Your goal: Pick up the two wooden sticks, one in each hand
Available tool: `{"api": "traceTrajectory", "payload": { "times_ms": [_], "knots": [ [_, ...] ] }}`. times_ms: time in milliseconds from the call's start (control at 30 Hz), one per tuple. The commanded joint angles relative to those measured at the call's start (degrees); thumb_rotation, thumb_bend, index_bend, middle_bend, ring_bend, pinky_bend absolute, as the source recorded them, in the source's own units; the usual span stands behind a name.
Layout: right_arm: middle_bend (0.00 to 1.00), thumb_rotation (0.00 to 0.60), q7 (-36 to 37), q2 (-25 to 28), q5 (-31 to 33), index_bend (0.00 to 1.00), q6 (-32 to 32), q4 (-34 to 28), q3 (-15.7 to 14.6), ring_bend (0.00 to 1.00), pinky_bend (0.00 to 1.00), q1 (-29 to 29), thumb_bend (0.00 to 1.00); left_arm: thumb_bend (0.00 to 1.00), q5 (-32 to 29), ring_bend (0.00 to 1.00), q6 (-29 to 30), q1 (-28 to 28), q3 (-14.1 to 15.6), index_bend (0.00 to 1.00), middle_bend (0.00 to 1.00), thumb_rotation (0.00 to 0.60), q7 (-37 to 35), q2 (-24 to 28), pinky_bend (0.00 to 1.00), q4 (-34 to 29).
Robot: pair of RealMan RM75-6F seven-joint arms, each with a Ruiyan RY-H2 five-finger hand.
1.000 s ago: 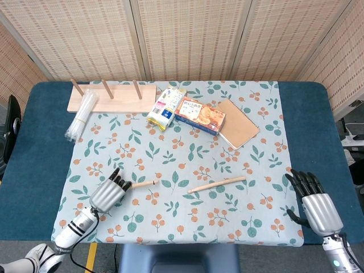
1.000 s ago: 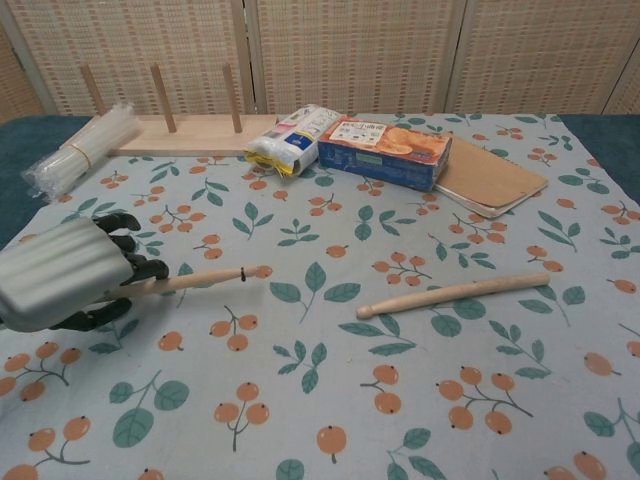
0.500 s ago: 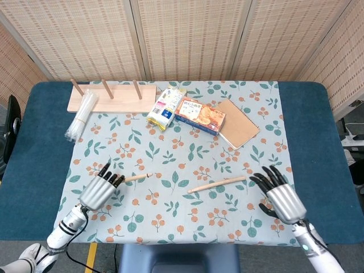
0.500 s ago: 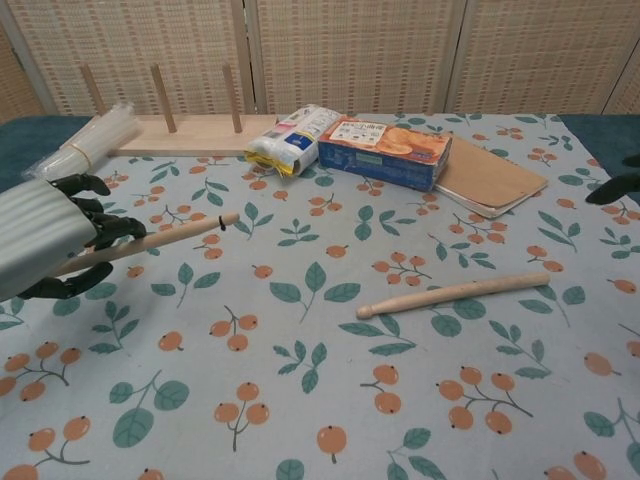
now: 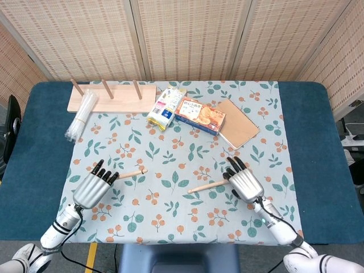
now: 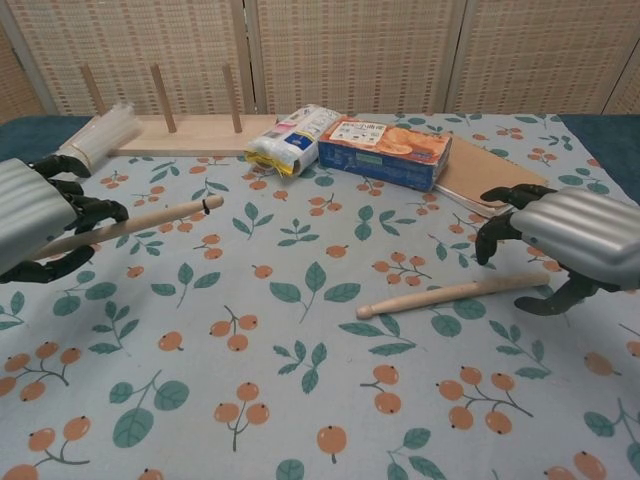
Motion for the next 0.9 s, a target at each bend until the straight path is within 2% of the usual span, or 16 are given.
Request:
{"api": "traceTrajectory", "payload": {
  "times_ms": [33, 233, 467, 633, 900],
  "knots": [
    [0.36, 0.600, -2.33, -1.42, 2.45, 0.42, -2.30, 2.05, 0.42, 0.04, 0.10, 1.43, 0.16, 0.47, 0.12, 0.54, -0.09, -0.04, 0.09, 0.87, 0.86, 0.600, -0.09, 0.20, 0.26, -0.20],
    [0.39, 0.600, -2.82, -2.94, 4.38, 0.48, -2.27, 3.71, 0.09, 0.08, 0.10, 1.97, 0.17, 0.48, -0.09, 0.54, -0.96, -0.05, 0.23, 0.87, 0.86, 0.600, -0.23, 0.25, 0.26, -0.02],
    [0.40, 0.600, -4.80, -4.17, 7.07, 0.48, -3.45, 4.89, -0.21, 0.08, 0.10, 2.92, 0.17, 0.48, -0.09, 0.54, -0.94, 0.06, 0.26, 0.87, 0.86, 0.600, -0.70, 0.00, 0.26, 0.65],
    [0.45, 0.600, -5.02, -4.37, 7.50, 0.55, -3.00, 4.70, -0.64, 0.15, 0.15, 3.28, 0.20, 0.48, 0.02, 0.54, -0.75, 0.14, 0.35, 0.87, 0.86, 0.600, -1.16, -0.06, 0.26, 1.14],
    [0.46, 0.600, -6.07, -4.34, 8.22, 0.56, -2.30, 4.35, -1.45, 0.16, 0.16, 3.55, 0.21, 0.48, -0.05, 0.54, -0.85, 0.26, 0.48, 0.87, 0.86, 0.600, -1.94, -0.26, 0.26, 2.01]
  ]
}}
